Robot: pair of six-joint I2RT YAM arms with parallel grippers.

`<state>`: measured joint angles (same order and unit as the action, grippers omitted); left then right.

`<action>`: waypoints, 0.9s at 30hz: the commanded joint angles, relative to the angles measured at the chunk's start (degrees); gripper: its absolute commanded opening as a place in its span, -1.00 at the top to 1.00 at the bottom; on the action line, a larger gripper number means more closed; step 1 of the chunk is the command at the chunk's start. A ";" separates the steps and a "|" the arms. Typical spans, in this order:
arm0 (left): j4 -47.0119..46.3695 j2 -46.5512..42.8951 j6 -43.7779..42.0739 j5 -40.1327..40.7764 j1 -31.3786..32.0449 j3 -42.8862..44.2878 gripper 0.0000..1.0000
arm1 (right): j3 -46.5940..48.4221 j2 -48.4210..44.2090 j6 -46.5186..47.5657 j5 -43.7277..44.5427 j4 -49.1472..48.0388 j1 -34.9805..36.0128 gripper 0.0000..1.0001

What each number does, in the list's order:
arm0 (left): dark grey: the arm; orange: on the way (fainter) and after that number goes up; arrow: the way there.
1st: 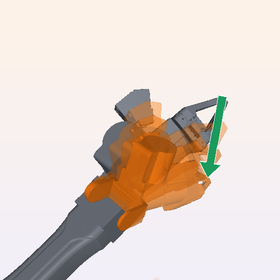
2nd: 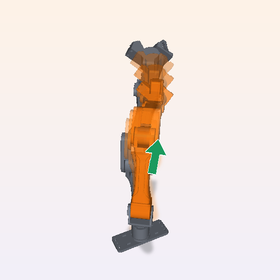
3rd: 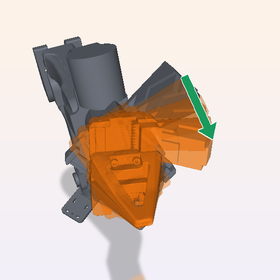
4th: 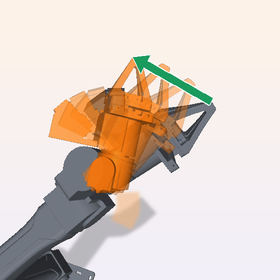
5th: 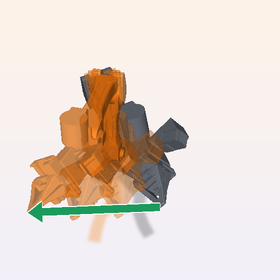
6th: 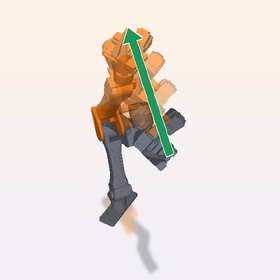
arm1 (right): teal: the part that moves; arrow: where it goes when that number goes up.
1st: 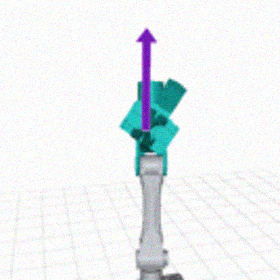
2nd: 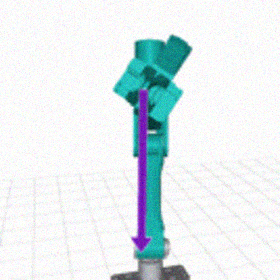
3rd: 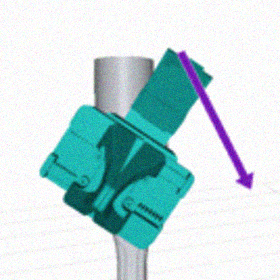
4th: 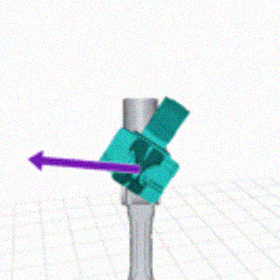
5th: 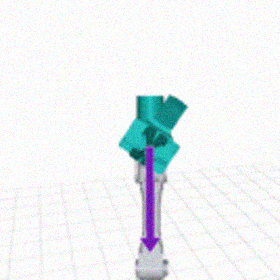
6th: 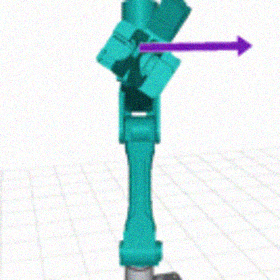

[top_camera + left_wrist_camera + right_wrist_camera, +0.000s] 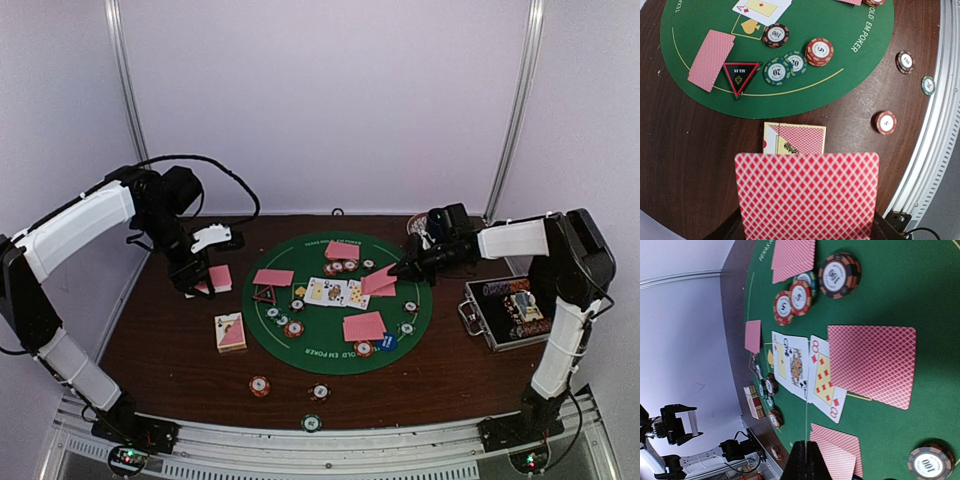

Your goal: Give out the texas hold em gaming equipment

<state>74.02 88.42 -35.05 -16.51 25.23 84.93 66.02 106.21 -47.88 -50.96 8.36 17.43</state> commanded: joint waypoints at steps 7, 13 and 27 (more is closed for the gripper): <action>-2.13 0.34 -0.89 1.41 -0.01 -1.21 1.00 | 2.37 6.26 6.94 3.79 4.19 -0.38 1.00; -3.25 0.02 -0.96 1.40 -0.77 -2.57 1.00 | 3.97 6.73 10.80 6.88 9.19 -0.30 0.99; -5.96 -1.13 -2.61 0.70 -7.04 -7.17 1.00 | 8.55 8.94 15.01 10.89 15.57 0.43 0.61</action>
<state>70.17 88.58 -35.83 -15.25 20.75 80.01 72.16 113.80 -34.65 -42.06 21.34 17.39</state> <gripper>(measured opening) 0.675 0.180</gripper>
